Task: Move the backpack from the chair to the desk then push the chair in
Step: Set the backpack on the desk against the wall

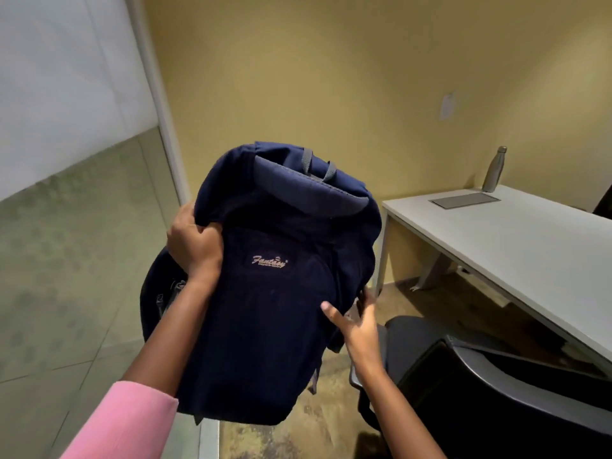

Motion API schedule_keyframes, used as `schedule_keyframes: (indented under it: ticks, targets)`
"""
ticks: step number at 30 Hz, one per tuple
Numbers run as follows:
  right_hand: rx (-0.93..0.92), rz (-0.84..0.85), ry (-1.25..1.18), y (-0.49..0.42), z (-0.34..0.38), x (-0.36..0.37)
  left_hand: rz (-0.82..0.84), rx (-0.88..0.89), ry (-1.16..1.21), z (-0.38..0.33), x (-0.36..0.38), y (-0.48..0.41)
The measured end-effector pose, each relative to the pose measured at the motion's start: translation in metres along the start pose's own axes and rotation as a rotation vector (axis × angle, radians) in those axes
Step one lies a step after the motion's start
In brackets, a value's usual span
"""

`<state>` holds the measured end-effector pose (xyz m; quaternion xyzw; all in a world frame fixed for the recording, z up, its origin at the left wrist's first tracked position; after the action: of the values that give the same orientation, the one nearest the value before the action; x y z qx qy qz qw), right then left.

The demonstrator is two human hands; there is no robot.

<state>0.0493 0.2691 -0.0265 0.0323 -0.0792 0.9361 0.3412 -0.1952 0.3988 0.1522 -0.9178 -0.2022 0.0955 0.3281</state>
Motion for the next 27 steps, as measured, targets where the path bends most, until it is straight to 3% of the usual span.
schedule_keyframes:
  ticks: [7, 18, 27]
  targets:
    - [-0.006, 0.048, -0.082, -0.106, -0.010, 0.035, -0.041, 0.001, 0.065, 0.020, 0.056, -0.042]
    - [-0.109, -0.376, 0.150, -0.243, -0.018, 0.030, 0.006, -0.103, 0.085, 0.087, 0.177, -0.089]
    - [-0.131, -0.503, 0.275, -0.345, -0.010, 0.019, 0.025, -0.155, 0.061, 0.131, 0.291, -0.135]
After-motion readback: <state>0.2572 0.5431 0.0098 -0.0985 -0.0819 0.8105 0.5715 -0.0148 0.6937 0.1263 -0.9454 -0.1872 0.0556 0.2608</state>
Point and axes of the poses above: each hand's wrist, its own y-axis away from the middle knuckle, its own x-axis out of the palm, z = x × y, the point moved 10 cm from there along -y, towards the middle knuckle, and after that the axes turned 3 degrees about y, right-handed, at the moved point
